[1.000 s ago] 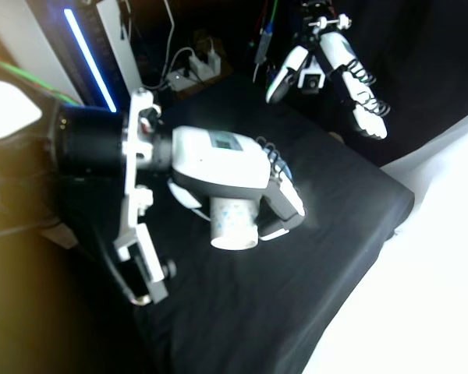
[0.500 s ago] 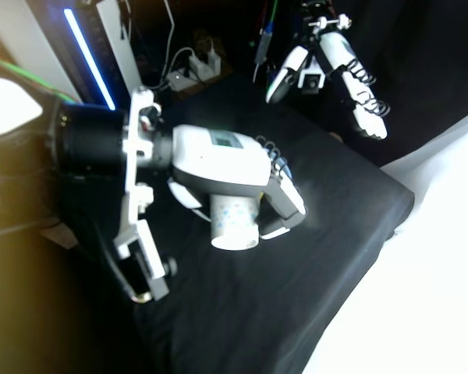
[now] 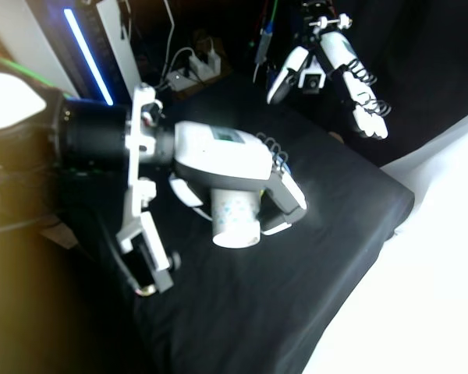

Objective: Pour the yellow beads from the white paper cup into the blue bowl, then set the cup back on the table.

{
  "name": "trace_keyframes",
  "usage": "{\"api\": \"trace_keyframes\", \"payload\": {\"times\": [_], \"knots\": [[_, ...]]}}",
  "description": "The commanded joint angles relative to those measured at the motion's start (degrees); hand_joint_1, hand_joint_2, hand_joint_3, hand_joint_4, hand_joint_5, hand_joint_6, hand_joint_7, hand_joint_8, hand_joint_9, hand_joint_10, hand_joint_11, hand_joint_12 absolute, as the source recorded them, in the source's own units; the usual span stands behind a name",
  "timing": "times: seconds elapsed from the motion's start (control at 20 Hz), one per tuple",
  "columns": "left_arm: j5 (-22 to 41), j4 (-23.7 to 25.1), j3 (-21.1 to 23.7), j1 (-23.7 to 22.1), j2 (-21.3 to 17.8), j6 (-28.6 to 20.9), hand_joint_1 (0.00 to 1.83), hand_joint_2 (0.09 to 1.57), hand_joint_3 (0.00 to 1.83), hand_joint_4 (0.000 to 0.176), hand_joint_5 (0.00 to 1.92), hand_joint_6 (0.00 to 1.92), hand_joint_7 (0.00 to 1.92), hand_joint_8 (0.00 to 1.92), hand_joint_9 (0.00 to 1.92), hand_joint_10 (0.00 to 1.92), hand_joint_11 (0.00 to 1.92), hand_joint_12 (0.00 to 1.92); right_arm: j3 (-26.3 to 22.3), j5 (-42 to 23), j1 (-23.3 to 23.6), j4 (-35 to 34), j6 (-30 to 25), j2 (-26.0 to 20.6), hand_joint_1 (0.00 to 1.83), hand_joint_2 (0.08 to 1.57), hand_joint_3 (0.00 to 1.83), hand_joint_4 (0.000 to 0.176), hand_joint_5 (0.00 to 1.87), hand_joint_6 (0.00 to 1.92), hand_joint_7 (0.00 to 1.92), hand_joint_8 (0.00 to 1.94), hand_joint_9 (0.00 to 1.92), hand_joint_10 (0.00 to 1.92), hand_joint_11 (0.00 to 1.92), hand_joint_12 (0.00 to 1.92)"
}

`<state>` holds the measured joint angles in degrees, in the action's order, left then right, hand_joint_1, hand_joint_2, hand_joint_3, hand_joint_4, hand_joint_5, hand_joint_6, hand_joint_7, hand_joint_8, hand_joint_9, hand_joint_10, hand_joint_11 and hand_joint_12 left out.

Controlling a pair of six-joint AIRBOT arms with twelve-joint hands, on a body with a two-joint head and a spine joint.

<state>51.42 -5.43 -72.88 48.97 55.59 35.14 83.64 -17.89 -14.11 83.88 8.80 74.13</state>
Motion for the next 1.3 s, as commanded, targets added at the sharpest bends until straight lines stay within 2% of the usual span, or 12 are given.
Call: {"api": "trace_keyframes", "payload": {"times": [0.0,0.25,0.5,1.0,1.1,1.15,1.2,1.25], "knots": [[6.8,-0.8,-0.4,-0.6,0.3,-0.4,0.56,0.83,0.01,0.000,0.08,0.01,0.09,0.01,0.04,0.01,0.01,0.00,-0.2,-0.6,1.2,-1.1,0.3,0.1,1.17,1.29,0.00,0.000,0.63,1.47,0.68,1.50,0.68,1.82,0.67,1.92],[7.0,-0.9,-0.5,-0.6,0.4,-0.6,0.58,0.83,0.00,0.000,0.08,0.00,0.09,0.00,0.03,0.00,0.00,0.00,-0.2,0.1,1.2,-1.7,0.3,0.1,1.17,1.29,0.00,0.000,0.63,1.47,0.68,1.50,0.68,1.82,0.67,1.92],[7.0,-0.9,-0.7,-0.6,0.7,-0.8,0.63,0.83,0.00,0.000,0.07,0.00,0.08,0.00,0.02,0.01,0.00,0.00,-0.1,0.0,1.3,-8.9,0.3,-1.7,1.17,1.29,0.00,0.000,0.63,1.47,0.68,1.50,0.68,1.82,0.67,1.92],[7.6,-1.2,-0.7,-0.5,1.0,-1.2,0.60,0.83,0.00,0.000,0.08,0.01,0.06,0.00,0.00,0.00,0.00,0.00,2.3,-5.4,-0.1,-29.5,0.5,-7.7,1.17,1.29,0.00,0.000,0.63,1.47,0.68,1.50,0.68,1.82,0.67,1.92],[7.6,-1.4,-0.7,-0.4,1.0,-1.2,0.60,0.83,0.00,0.000,0.08,0.01,0.06,0.00,0.00,0.00,0.00,0.00,2.3,-6.8,-1.8,-38.1,5.4,-9.0,1.17,1.29,0.00,0.000,0.63,1.47,0.68,1.50,0.68,1.82,0.67,1.92],[7.8,-1.5,-0.7,-0.3,1.1,-1.2,0.59,0.82,0.00,0.000,0.08,0.00,0.06,0.00,0.00,0.00,0.00,0.00,2.5,-8.3,-3.3,-44.1,7.9,-9.7,1.24,1.16,0.00,0.000,0.95,0.82,0.93,1.29,0.86,1.50,0.69,1.79],[7.8,-1.6,-0.7,-0.3,1.2,-1.2,0.60,0.82,0.00,0.000,0.08,0.00,0.06,0.00,0.00,0.00,0.00,0.00,2.8,-9.0,-4.0,-45.9,8.2,-9.9,1.25,1.10,0.00,0.000,1.04,0.75,1.08,0.98,0.97,1.02,0.66,1.56],[7.8,-1.6,-0.7,-0.2,1.2,-1.2,0.59,0.82,0.00,0.000,0.08,0.00,0.07,0.00,0.01,0.00,0.00,0.00,3.5,-10.3,-5.5,-49.7,8.3,-10.0,1.27,1.09,0.00,0.000,1.08,0.58,1.06,1.09,1.01,1.28,0.83,1.77]]}}
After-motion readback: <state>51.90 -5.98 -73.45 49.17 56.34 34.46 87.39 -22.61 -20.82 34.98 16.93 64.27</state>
